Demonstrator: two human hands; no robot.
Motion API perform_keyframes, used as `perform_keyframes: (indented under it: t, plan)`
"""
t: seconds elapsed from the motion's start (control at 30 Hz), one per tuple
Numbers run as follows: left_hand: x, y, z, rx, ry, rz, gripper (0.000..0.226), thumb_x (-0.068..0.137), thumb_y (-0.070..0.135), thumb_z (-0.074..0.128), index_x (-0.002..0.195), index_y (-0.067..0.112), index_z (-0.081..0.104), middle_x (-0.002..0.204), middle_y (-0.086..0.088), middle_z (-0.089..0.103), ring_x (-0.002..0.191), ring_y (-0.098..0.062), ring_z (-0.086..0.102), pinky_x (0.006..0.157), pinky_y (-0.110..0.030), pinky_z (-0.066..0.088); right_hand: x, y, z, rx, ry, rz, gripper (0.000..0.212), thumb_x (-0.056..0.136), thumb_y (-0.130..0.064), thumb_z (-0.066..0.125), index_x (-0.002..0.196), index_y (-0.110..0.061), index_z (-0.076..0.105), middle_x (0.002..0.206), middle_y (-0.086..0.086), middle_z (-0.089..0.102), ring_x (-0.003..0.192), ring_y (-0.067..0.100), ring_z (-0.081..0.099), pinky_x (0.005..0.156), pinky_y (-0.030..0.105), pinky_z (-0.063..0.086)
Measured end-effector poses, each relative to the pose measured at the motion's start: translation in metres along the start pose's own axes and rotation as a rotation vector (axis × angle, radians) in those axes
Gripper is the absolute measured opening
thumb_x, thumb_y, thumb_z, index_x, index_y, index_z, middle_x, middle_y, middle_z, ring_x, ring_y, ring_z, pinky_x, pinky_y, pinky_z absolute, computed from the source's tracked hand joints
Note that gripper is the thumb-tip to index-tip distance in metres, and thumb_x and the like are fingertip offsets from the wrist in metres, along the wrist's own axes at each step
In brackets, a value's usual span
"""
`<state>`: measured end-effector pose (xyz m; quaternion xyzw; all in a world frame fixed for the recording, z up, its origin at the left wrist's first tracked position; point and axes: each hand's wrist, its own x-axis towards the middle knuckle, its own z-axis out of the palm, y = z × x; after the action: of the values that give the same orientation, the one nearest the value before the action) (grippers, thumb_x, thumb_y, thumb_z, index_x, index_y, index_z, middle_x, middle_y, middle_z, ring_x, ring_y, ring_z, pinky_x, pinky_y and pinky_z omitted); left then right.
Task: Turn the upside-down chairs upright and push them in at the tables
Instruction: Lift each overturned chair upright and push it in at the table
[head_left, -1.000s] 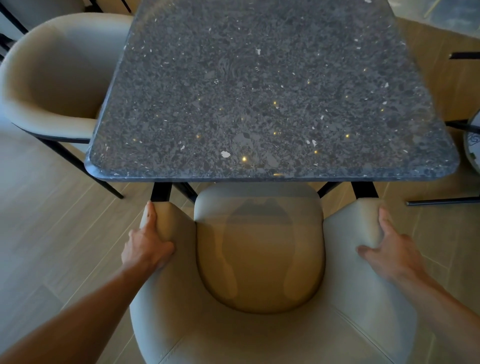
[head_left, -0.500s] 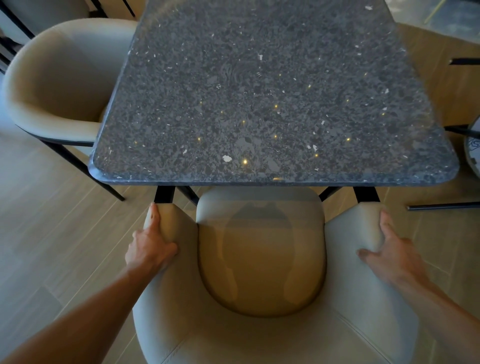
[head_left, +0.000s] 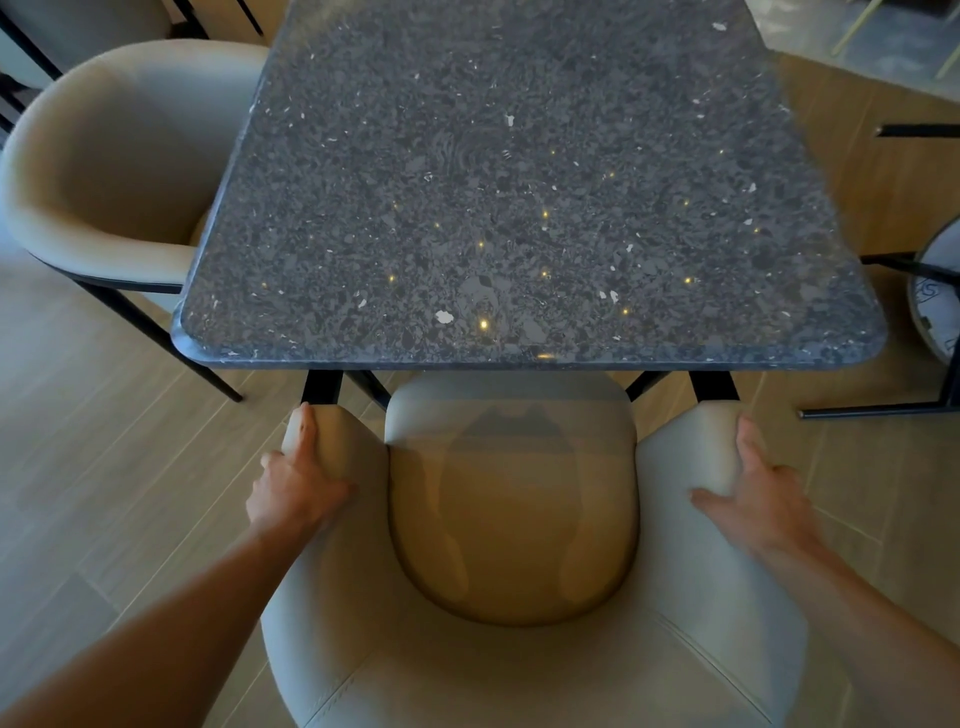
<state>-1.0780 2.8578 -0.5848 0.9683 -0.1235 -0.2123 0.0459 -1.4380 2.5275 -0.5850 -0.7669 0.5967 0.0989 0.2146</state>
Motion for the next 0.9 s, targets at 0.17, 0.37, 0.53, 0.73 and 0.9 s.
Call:
perform_keyframes:
  t: [0.17, 0.37, 0.53, 0.73, 0.9]
  plan:
    - [0.004, -0.004, 0.001, 0.015, 0.002, 0.013, 0.117, 0.072, 0.041, 0.079, 0.155, 0.054, -0.003, 0.108, -0.014, 0.048, 0.092, -0.042, 0.062, 0.065, -0.044, 0.049, 0.002, 0.004, 0.003, 0.004, 0.006, 0.001, 0.113, 0.085, -0.05, 0.078, 0.16, -0.053, -0.007, 0.117, 0.021, 0.049, 0.079, 0.03, 0.047, 0.072, 0.037, 0.043]
    - [0.007, -0.004, 0.002, 0.014, 0.012, 0.038, 0.112, 0.073, 0.034, 0.08, 0.155, 0.047, 0.005, 0.103, -0.015, 0.048, 0.087, -0.043, 0.062, 0.066, -0.048, 0.056, 0.003, 0.005, 0.002, -0.005, -0.005, 0.001, 0.111, 0.085, -0.051, 0.077, 0.158, -0.055, -0.007, 0.11, 0.016, 0.047, 0.079, 0.031, 0.054, 0.069, 0.036, 0.045]
    - [0.007, -0.004, 0.001, 0.013, 0.014, 0.047, 0.111, 0.074, 0.033, 0.08, 0.156, 0.045, 0.006, 0.108, -0.02, 0.054, 0.086, -0.042, 0.062, 0.065, -0.048, 0.055, 0.003, 0.004, 0.001, -0.02, -0.003, -0.003, 0.112, 0.084, -0.052, 0.077, 0.159, -0.054, -0.006, 0.104, 0.013, 0.044, 0.07, 0.024, 0.046, 0.066, 0.036, 0.042]
    - [0.012, -0.005, 0.004, 0.026, 0.033, 0.051, 0.111, 0.073, 0.034, 0.08, 0.155, 0.046, 0.007, 0.1, -0.015, 0.048, 0.077, -0.037, 0.058, 0.059, -0.043, 0.052, 0.005, 0.004, 0.001, -0.024, -0.004, 0.003, 0.11, 0.085, -0.054, 0.076, 0.158, -0.054, -0.006, 0.104, 0.013, 0.046, 0.067, 0.021, 0.047, 0.063, 0.035, 0.042]
    - [0.017, -0.004, 0.004, 0.028, 0.027, 0.052, 0.111, 0.074, 0.032, 0.082, 0.154, 0.047, 0.006, 0.098, -0.015, 0.049, 0.074, -0.037, 0.061, 0.056, -0.043, 0.054, 0.007, 0.001, 0.0, -0.017, -0.014, 0.015, 0.112, 0.085, -0.053, 0.076, 0.16, -0.052, -0.007, 0.107, 0.013, 0.045, 0.076, 0.029, 0.054, 0.07, 0.037, 0.049]
